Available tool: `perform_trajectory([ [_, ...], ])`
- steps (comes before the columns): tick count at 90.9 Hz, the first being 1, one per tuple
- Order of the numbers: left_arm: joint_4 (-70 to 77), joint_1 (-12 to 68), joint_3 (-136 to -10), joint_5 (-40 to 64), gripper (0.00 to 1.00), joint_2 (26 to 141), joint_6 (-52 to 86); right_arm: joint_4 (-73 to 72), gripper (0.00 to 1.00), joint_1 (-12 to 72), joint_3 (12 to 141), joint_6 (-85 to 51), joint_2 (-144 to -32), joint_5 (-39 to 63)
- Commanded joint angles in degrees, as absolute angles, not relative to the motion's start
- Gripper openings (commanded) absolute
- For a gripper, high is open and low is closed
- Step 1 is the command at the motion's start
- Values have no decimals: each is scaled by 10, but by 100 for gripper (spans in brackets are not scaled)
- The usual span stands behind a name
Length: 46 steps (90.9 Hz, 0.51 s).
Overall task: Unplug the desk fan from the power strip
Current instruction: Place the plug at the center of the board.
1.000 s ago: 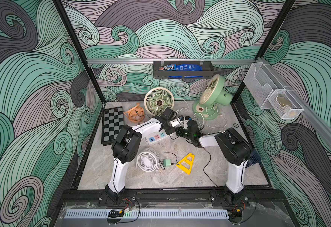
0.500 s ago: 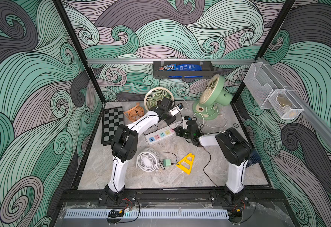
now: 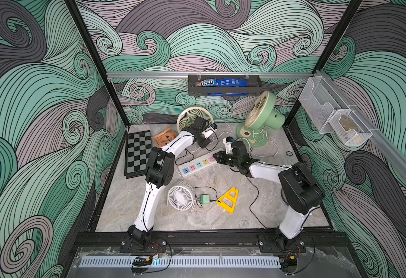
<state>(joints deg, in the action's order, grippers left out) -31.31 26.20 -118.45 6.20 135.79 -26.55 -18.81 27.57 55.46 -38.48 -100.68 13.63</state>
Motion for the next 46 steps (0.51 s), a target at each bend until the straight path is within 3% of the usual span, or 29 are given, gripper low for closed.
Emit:
perform_trajectory([
  [1,-345,255,-1233,72,0,1377,-253,-161,15,265,561,-369,-963,132],
  [39,-379,248,-1275,71,0,1430,-246,-137,18,202,515,-357,-882,119],
  [46,-381,247,-1275,71,5,1432,-245,-137,18,198,514,-355,-882,121],
])
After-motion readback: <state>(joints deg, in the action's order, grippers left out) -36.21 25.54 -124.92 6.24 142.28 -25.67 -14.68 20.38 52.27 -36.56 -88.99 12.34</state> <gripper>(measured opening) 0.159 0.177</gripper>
